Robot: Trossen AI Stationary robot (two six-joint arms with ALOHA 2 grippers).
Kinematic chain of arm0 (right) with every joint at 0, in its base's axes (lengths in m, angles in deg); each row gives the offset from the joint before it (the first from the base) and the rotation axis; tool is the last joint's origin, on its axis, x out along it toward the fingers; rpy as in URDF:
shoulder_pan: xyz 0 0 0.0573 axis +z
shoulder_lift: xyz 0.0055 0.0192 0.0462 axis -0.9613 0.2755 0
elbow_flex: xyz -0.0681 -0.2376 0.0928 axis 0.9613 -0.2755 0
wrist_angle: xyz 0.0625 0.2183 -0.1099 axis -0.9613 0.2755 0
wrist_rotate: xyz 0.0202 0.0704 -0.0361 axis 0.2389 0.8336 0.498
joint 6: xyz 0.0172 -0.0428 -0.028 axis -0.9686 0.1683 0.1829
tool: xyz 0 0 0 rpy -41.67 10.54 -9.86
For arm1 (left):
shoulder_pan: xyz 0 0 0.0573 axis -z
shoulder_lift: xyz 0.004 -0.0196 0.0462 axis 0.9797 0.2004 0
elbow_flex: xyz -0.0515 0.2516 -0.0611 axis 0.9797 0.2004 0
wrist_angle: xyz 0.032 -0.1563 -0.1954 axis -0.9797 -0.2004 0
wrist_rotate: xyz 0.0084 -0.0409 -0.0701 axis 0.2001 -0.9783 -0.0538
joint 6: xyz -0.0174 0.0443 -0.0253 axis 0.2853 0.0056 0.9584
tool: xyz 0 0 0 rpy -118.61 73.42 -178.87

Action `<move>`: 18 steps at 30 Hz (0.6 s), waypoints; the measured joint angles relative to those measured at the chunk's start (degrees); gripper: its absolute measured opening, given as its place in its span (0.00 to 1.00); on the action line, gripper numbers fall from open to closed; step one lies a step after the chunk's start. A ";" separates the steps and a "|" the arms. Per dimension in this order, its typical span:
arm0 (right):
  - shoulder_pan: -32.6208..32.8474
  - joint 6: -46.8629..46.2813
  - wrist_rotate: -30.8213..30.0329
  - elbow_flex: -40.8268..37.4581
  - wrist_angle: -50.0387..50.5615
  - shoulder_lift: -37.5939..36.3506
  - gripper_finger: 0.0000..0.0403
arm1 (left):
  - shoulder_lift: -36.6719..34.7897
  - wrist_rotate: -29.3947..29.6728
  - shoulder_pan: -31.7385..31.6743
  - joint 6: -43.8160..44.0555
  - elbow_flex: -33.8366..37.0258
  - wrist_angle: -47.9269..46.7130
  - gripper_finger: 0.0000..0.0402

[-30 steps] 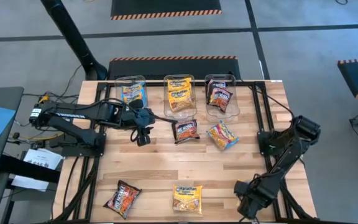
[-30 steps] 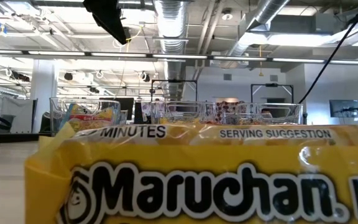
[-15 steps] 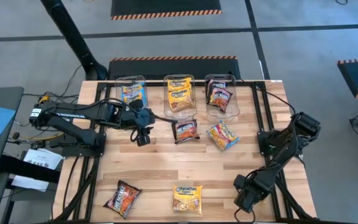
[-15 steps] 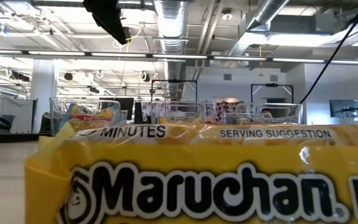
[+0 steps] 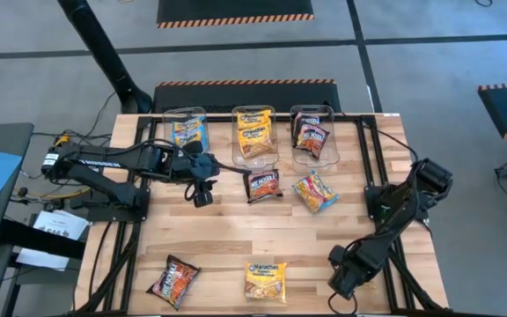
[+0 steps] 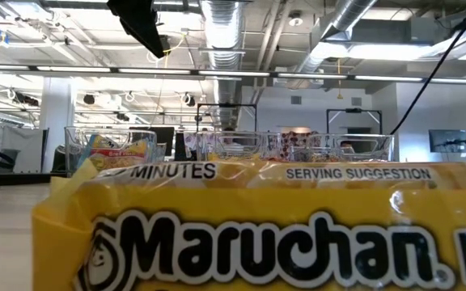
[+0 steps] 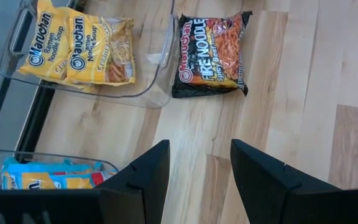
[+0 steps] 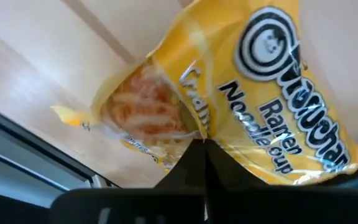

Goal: Sort Maruchan noodles
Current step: Put the yellow noodle pack into the middle transparent bin

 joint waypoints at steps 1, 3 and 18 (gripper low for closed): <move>-0.11 1.18 -0.75 0.84 0.18 0.15 0.01 | 0.00 0.02 0.01 0.00 0.00 0.00 0.40; -0.45 2.89 -2.62 3.07 2.38 0.34 0.01 | 0.00 0.02 0.01 0.00 0.00 0.00 0.40; -7.58 15.01 -12.86 11.55 7.32 0.44 0.02 | 0.00 0.04 0.00 -2.02 0.02 -0.28 0.40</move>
